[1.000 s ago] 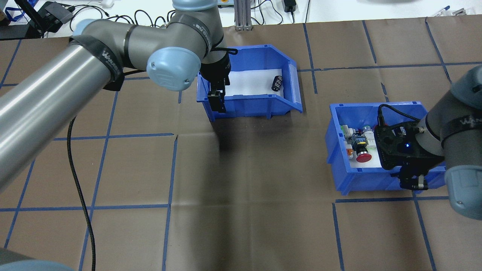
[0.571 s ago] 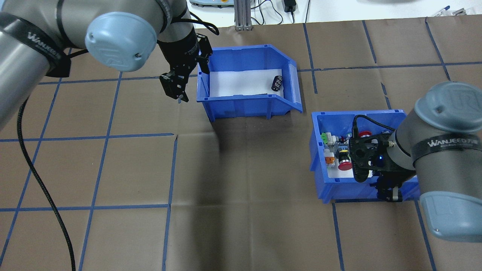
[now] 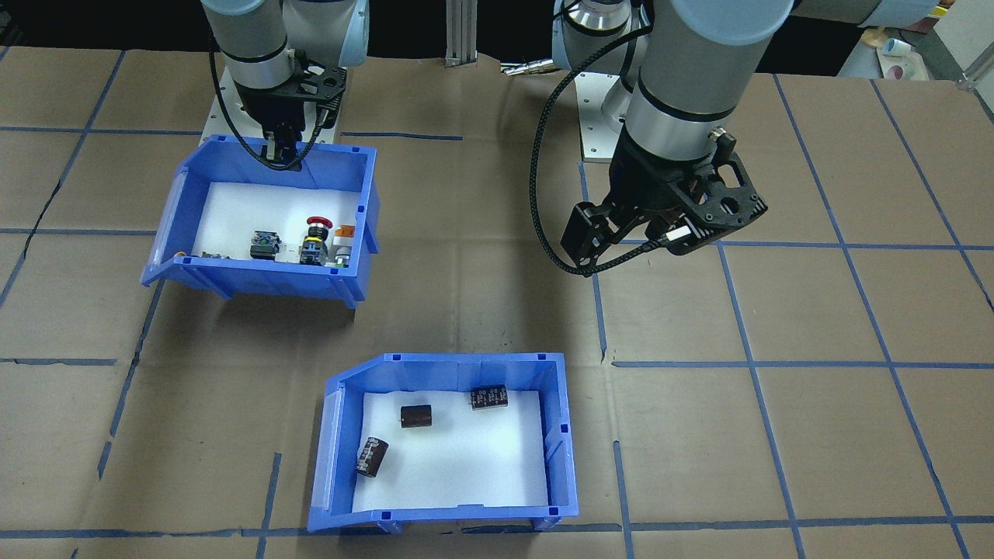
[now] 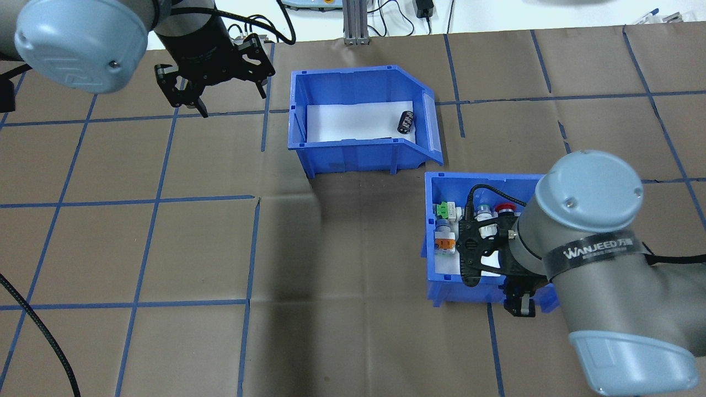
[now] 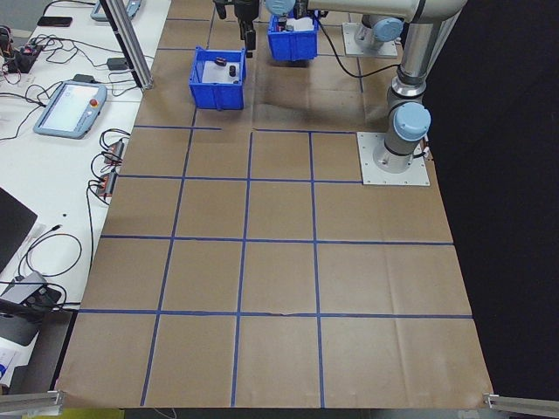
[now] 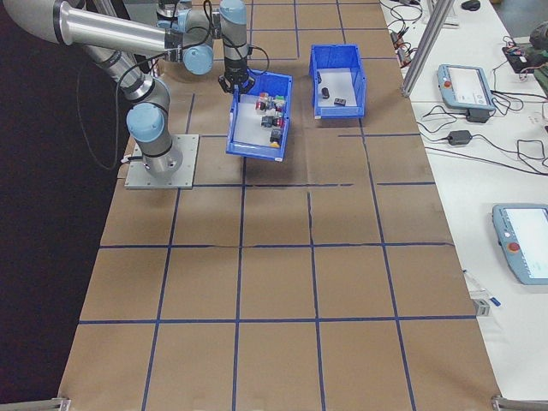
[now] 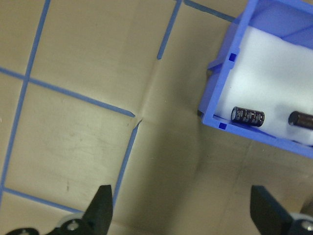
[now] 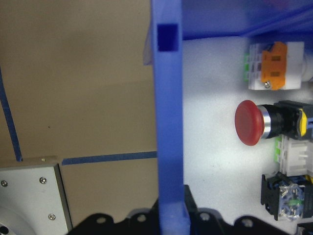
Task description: Place battery box in front
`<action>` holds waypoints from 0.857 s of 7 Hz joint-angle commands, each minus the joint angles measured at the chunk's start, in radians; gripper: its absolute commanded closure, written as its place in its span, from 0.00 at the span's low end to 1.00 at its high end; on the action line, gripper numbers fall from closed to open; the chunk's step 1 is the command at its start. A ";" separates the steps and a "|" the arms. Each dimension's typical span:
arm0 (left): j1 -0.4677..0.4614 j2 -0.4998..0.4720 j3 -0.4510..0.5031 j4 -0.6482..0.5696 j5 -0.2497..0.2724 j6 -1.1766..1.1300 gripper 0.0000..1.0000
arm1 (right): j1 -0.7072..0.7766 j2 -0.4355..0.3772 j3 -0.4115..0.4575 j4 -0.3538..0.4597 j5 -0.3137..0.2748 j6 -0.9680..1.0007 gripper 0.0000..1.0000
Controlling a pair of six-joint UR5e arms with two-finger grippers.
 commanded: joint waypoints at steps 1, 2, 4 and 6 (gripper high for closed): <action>-0.002 0.032 -0.017 -0.012 0.001 0.195 0.01 | 0.098 0.020 0.001 -0.047 0.002 0.107 0.91; -0.003 0.034 -0.016 -0.022 0.003 0.195 0.01 | 0.165 0.037 0.000 -0.074 0.003 0.157 0.91; -0.005 0.040 -0.010 -0.021 0.001 0.194 0.01 | 0.317 0.133 -0.002 -0.227 0.003 0.217 0.91; -0.008 0.040 -0.013 -0.019 -0.006 0.194 0.01 | 0.384 0.216 -0.001 -0.292 -0.001 0.254 0.91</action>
